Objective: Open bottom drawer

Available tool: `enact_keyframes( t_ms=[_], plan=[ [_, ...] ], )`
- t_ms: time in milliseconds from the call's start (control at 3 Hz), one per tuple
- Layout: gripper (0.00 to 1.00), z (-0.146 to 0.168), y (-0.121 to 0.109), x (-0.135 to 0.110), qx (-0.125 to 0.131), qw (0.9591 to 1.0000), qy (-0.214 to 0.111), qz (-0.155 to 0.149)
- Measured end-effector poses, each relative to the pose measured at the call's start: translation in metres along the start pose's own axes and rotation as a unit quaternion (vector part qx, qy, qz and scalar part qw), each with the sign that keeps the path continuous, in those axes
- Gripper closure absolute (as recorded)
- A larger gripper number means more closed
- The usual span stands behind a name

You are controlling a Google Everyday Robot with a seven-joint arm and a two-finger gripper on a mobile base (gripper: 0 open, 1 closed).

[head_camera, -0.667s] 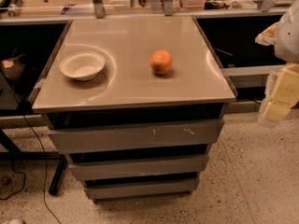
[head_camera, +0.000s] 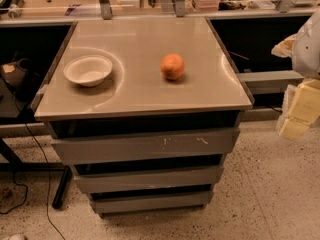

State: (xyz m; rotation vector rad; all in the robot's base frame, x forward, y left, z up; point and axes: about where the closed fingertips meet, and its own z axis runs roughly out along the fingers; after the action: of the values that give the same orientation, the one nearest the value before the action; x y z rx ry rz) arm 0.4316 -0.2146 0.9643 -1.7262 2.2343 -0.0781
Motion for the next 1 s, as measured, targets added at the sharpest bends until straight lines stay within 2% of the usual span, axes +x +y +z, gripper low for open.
enact_keyframes(
  t_ms=[333,667,1000],
  plan=[
    [0.00,0.033,0.034,0.005,-0.032,0.9992,-0.023,0.001],
    [0.00,0.102,0.082,0.023,-0.093,0.9952,-0.027,0.016],
    [0.00,0.181,0.129,0.035,-0.152,0.9880,-0.007,0.025]
  ],
)
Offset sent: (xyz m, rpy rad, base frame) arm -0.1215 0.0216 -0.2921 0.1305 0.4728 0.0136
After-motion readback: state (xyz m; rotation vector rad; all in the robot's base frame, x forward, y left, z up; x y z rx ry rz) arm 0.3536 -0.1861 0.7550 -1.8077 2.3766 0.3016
